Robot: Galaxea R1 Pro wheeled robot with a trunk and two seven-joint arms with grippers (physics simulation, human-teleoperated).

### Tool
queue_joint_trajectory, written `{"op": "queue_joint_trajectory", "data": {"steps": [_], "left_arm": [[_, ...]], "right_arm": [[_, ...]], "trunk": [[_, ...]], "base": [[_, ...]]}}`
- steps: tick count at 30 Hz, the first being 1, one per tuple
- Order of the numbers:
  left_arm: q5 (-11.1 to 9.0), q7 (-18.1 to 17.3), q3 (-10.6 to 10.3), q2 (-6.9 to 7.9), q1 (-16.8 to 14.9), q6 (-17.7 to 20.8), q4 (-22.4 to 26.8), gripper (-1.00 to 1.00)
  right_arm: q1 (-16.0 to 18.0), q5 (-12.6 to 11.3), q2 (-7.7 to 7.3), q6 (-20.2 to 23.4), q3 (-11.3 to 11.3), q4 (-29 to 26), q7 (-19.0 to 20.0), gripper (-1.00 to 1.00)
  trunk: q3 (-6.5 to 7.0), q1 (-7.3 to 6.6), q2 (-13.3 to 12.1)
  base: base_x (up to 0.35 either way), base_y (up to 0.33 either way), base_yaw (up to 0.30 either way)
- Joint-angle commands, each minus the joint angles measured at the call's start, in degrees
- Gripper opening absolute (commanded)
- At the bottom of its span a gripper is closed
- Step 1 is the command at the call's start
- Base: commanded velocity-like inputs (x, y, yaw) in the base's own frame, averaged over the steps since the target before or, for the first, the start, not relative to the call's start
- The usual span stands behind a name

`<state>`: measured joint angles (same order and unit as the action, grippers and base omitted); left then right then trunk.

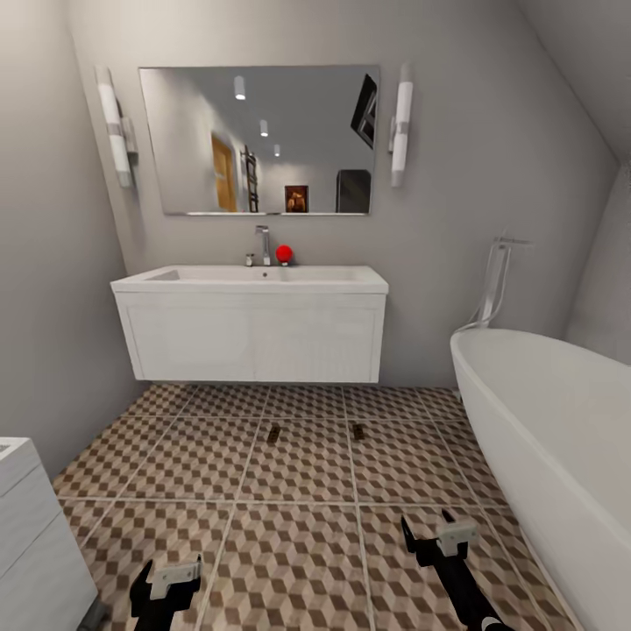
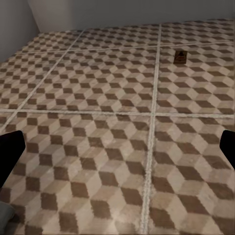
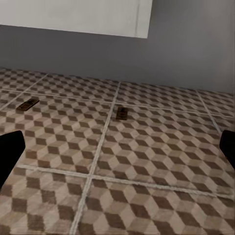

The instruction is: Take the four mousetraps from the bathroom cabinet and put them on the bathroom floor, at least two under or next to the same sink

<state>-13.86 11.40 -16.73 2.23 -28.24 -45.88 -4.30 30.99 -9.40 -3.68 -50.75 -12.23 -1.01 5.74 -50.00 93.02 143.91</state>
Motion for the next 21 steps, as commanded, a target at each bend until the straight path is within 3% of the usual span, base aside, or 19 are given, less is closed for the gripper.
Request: {"op": "queue_joint_trajectory", "data": {"steps": [1,21], "left_arm": [[-0.35,0.13,-0.5,-0.03,-0.07,-0.26,-0.19,1.0],[-0.37,0.11,-0.5,-0.08,0.37,-0.17,-0.19,1.0]], "right_arm": [[0.03,-0.62,-0.01,-0.14,-0.13,0.04,0.59,1.0],[0.02,-0.62,-0.01,-0.14,-0.14,0.04,0.59,1.0]], "trunk": [[0.17,-0.04,0.01],[4.6,-0.55,-0.26]], "base": [[0.0,0.0,0.0],[0.0,0.0,0.0]]}}
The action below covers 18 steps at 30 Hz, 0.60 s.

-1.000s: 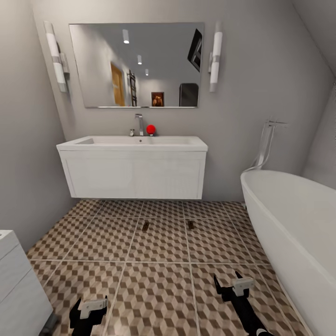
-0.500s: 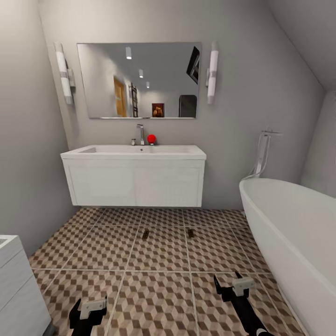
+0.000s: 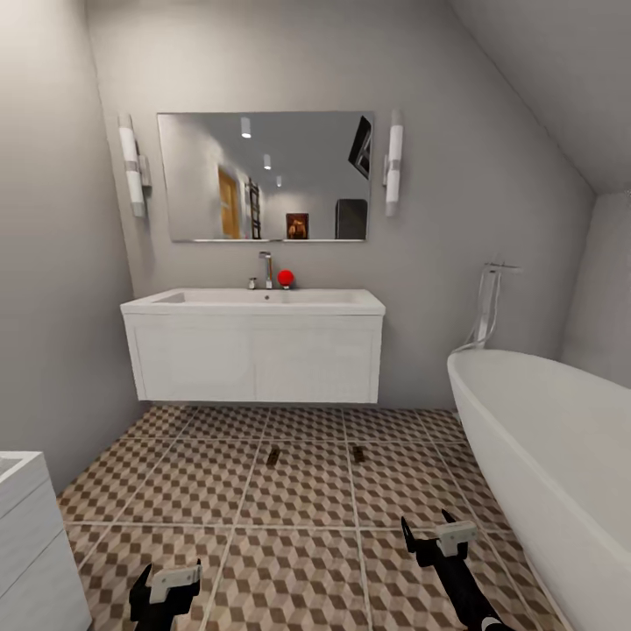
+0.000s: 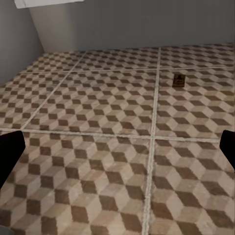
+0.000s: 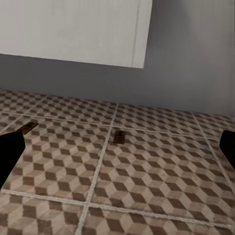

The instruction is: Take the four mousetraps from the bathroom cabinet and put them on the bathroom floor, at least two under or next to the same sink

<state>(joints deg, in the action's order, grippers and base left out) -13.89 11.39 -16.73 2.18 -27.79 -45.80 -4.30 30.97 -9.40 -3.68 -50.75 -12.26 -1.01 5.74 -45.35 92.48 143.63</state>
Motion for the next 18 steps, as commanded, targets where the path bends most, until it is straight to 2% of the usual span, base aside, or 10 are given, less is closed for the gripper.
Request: {"op": "queue_joint_trajectory", "data": {"steps": [1,18], "left_arm": [[-0.34,0.12,-0.49,-0.04,-0.08,-0.26,-0.19,1.0],[-0.35,0.12,-0.49,-0.07,-0.07,-0.25,-0.19,1.0]], "right_arm": [[0.0,-0.62,-0.01,-0.14,-0.12,0.04,0.59,1.0],[-0.74,-0.62,-0.01,-0.14,-0.13,0.04,0.59,1.0]], "trunk": [[0.16,-0.04,0.01],[3.93,-0.48,-0.22]], "base": [[0.0,0.0,0.0],[0.0,0.0,0.0]]}}
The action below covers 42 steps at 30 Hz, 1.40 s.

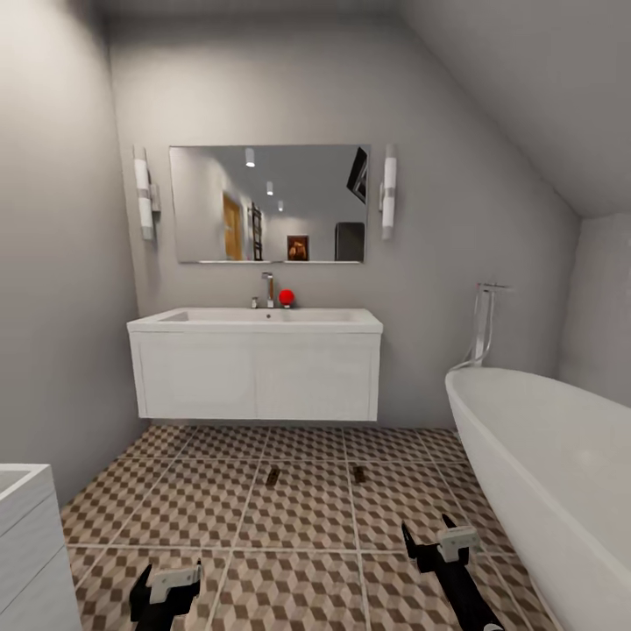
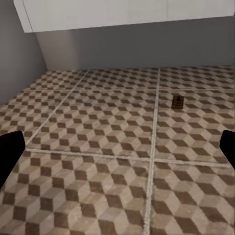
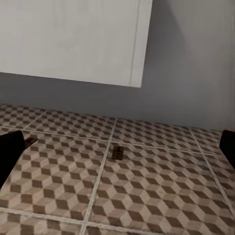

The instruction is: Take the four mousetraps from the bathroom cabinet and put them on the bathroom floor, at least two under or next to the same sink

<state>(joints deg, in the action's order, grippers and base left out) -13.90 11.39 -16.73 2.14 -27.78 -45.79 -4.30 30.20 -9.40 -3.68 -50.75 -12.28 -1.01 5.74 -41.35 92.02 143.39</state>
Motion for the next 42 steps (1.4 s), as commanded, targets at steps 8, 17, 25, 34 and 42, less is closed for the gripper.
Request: {"op": "queue_joint_trajectory", "data": {"steps": [8,17,25,34,42], "left_arm": [[-0.34,0.12,-0.49,-0.03,-0.08,-0.27,-0.19,1.0],[-0.34,0.12,-0.49,-0.03,-0.06,-0.2,-0.19,1.0],[-0.31,0.12,-0.49,-0.03,0.26,-0.18,-0.19,1.0],[-0.32,0.12,-0.49,-0.1,0.27,-0.18,-0.19,1.0],[-0.34,0.12,-0.49,-0.12,0.27,-0.18,-0.19,1.0]], "right_arm": [[0.03,-0.62,-0.01,-0.14,-0.11,0.04,0.59,1.0],[0.03,-0.6,0.03,-0.14,-0.11,0.04,0.59,1.0],[0.03,-0.6,0.04,-0.14,-0.11,0.04,0.59,1.0],[0.03,-0.58,0.06,-0.14,-0.11,0.04,0.6,1.0],[0.03,-0.6,0.07,-0.12,-0.11,0.04,0.59,1.0]], "trunk": [[1.71,-0.22,-0.08],[3.53,-1.22,-1.75],[4.97,-2.98,-4.96],[6.59,-4.96,-8.57],[8.02,-6.72,-11.78]], "base": [[0.0,0.0,0.0],[0.0,0.0,0.0],[0.0,0.0,0.0],[0.0,0.0,0.0],[0.0,0.0,0.0]]}}
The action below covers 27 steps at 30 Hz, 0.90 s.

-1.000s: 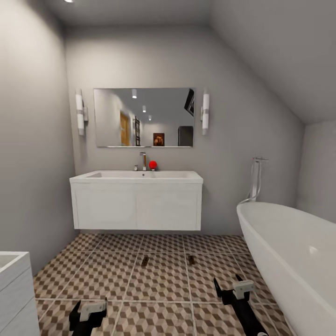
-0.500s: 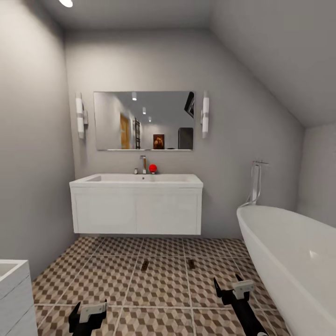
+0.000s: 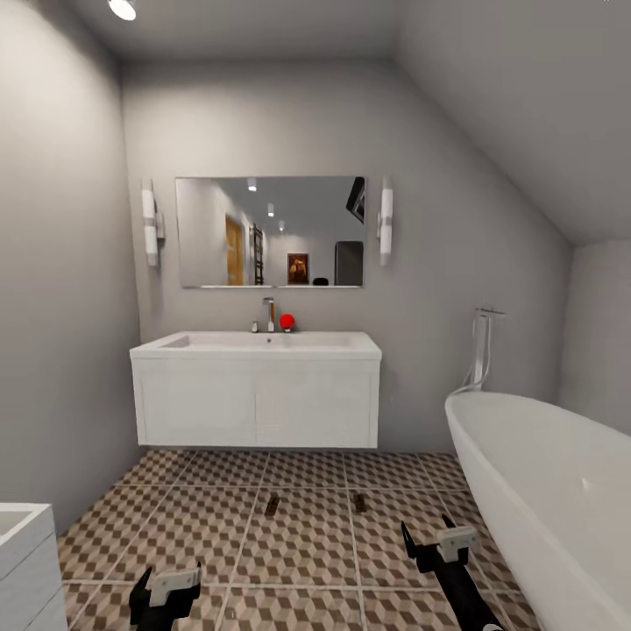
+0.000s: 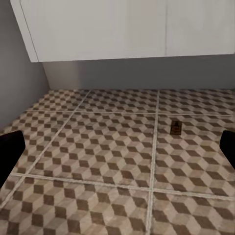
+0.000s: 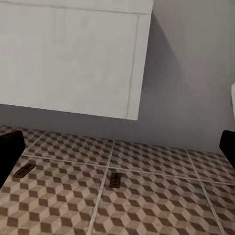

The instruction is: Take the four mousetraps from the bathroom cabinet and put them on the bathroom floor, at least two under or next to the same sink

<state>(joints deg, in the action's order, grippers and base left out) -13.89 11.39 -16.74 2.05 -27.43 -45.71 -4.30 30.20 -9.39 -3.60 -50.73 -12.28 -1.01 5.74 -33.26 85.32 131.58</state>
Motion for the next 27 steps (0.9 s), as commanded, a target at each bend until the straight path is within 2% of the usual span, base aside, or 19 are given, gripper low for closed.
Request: {"op": "queue_joint_trajectory", "data": {"steps": [1,27], "left_arm": [[-0.33,0.12,-0.49,-0.03,-0.08,-0.26,-0.18,1.0],[-0.33,0.12,-0.49,-0.03,-0.07,-0.16,-0.18,1.0]], "right_arm": [[0.04,-0.61,-0.01,-0.11,-0.11,0.04,0.61,1.0],[0.04,-0.6,-0.01,-0.08,-0.11,0.04,0.59,1.0]], "trunk": [[0.11,-0.24,-0.38],[4.78,-5.95,-10.81]], "base": [[0.0,0.0,0.0],[0.0,0.0,0.0]]}}
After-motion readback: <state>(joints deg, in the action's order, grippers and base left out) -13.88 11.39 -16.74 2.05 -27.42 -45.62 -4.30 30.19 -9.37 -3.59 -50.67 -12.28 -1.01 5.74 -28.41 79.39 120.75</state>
